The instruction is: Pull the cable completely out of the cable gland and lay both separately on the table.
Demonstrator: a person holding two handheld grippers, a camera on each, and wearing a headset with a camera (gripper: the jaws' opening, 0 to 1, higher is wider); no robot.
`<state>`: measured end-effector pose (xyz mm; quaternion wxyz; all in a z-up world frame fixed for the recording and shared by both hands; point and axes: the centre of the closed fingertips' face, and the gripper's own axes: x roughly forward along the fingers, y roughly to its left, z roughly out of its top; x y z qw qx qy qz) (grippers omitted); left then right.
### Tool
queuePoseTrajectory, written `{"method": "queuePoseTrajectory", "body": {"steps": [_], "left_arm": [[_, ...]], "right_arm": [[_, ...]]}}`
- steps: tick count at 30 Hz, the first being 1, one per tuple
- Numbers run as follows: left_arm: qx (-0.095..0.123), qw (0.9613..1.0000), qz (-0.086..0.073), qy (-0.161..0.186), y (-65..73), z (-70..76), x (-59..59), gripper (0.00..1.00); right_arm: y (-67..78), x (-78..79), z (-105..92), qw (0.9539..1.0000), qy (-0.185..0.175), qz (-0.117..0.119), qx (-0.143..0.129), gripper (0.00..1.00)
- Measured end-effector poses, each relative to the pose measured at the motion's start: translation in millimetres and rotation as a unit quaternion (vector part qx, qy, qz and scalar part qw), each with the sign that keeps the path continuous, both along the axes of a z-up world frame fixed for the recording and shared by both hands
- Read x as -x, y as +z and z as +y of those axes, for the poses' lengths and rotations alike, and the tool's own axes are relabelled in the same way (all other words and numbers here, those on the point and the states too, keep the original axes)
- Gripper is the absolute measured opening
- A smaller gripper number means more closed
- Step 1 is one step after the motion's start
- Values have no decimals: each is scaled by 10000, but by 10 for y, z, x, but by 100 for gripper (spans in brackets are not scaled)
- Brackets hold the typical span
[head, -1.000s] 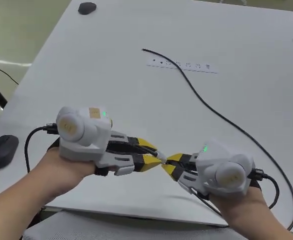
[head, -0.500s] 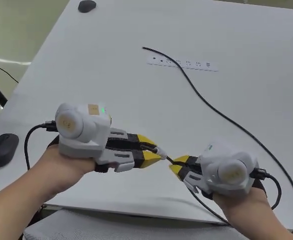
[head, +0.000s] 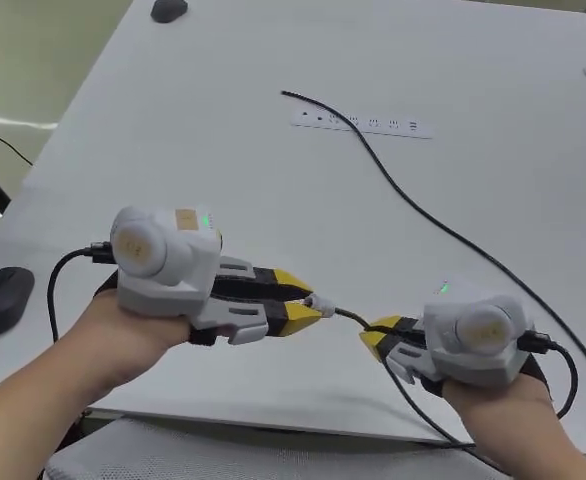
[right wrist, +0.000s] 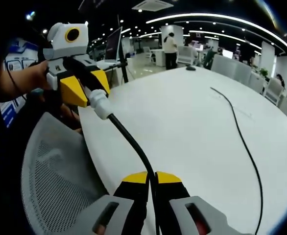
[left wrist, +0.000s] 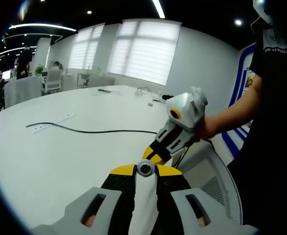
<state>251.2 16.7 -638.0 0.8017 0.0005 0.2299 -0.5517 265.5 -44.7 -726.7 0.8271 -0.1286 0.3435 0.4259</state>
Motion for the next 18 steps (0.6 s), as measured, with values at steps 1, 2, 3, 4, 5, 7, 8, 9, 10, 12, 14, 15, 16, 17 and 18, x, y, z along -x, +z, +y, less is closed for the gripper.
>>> {"method": "queuePoseTrajectory", "body": {"steps": [1, 2, 3, 4, 5, 7, 8, 9, 10, 12, 14, 15, 16, 17, 18], "left_arm": [[0, 10000, -3, 0, 0, 1, -1, 15], [-3, 10000, 0, 0, -1, 3, -1, 15], [-7, 10000, 5, 1, -5, 4, -2, 15], [-9, 10000, 8, -1, -7, 5, -1, 15], [-7, 10000, 15, -4, -11, 5, -3, 15], [-9, 10000, 22, -10, -16, 4, 1, 15], [-14, 10000, 21, -13, -18, 4, 3, 15], [-16, 10000, 28, -17, -21, 3, 6, 15], [-19, 10000, 33, -19, -24, 3, 9, 15], [-18, 10000, 36, -13, -23, 2, 11, 15], [-14, 10000, 39, -2, -23, 11, 9, 15], [-13, 10000, 47, 3, -25, 15, 12, 15], [-19, 10000, 54, -2, -30, 17, 16, 15], [-42, 10000, 46, -4, -40, 22, 19, 15], [-48, 10000, 50, -5, -50, 25, 22, 15]], "right_arm": [[-11, 0, -19, 10000, -9, 8, 20, 0], [-23, 1, -37, 10000, -16, 10, 47, 0], [-34, 3, -56, 10000, -17, 10, 72, 0], [-50, 5, -78, 9999, -6, -4, 112, 0], [-59, 9, -98, 9999, 3, -25, 142, 0], [-82, 16, -132, 9997, 34, -32, 222, 0], [-86, 20, -144, 9997, 33, -31, 238, 0], [-91, 25, -157, 9997, 33, -29, 244, 0], [-103, 25, -176, 9997, 21, -19, 254, 0], [-129, 33, -216, 9995, 4, -5, 302, 0], [-152, 40, -249, 9994, -11, -2, 344, 0], [-163, 46, -261, 9993, -8, 1, 367, 0], [-172, 52, -275, 9992, 4, -4, 398, 0], [-171, 50, -285, 9992, -17, -1, 397, 0], [-170, 49, -291, 9993, -32, 14, 383, 0]]}}
